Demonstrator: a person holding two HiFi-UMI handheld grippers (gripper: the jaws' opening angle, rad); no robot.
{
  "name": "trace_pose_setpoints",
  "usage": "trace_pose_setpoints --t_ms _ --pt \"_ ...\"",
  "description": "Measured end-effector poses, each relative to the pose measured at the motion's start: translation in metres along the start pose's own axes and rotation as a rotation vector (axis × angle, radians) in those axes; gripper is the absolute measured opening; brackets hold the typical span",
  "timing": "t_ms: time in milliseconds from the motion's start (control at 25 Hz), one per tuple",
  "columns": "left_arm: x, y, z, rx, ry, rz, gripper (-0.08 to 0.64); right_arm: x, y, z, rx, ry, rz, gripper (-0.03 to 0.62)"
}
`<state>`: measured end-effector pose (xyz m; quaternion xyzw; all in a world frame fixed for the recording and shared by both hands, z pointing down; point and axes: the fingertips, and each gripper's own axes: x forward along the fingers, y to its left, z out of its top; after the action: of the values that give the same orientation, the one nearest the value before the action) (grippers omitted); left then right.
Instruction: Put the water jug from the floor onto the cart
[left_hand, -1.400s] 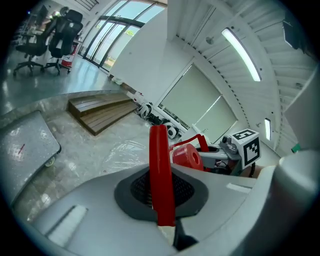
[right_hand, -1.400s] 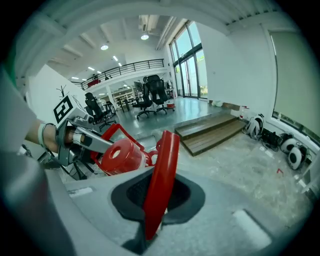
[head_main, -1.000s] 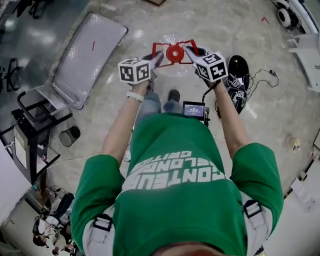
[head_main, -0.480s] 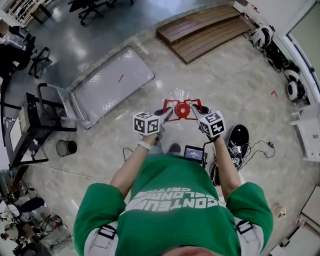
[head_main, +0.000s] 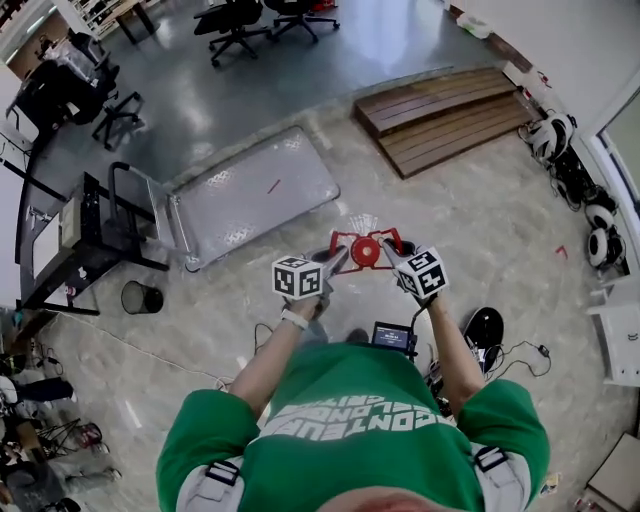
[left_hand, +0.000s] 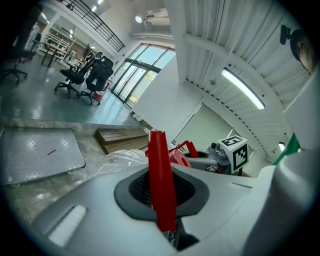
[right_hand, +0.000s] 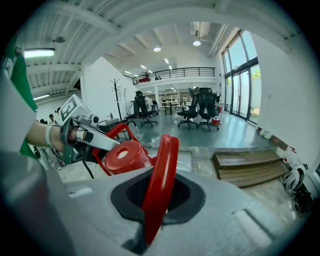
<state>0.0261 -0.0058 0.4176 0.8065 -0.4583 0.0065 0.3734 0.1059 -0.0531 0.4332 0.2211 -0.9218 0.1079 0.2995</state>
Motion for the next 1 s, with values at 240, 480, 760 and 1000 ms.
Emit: trace_pose_setpoints --t_ms 240,480,760,1000 --pt "-0.019 0.032 0.020 -0.017 -0.040 0.025 0.038 0.033 0.011 0.029 -0.039 -0.001 0.027 0.006" --pt "-0.036 0.068 0.038 -0.035 -0.061 0.043 0.038 0.070 0.023 0.054 -0.067 0.013 0.051 0.006" --pt "-0.058 0.109 0.060 -0.069 -0.082 0.067 0.038 0.114 0.037 0.083 -0.103 0.040 0.082 0.006" --pt "-0.078 0.148 0.073 -0.098 -0.102 0.089 0.038 0.156 0.054 0.103 -0.130 0.054 0.107 0.006"
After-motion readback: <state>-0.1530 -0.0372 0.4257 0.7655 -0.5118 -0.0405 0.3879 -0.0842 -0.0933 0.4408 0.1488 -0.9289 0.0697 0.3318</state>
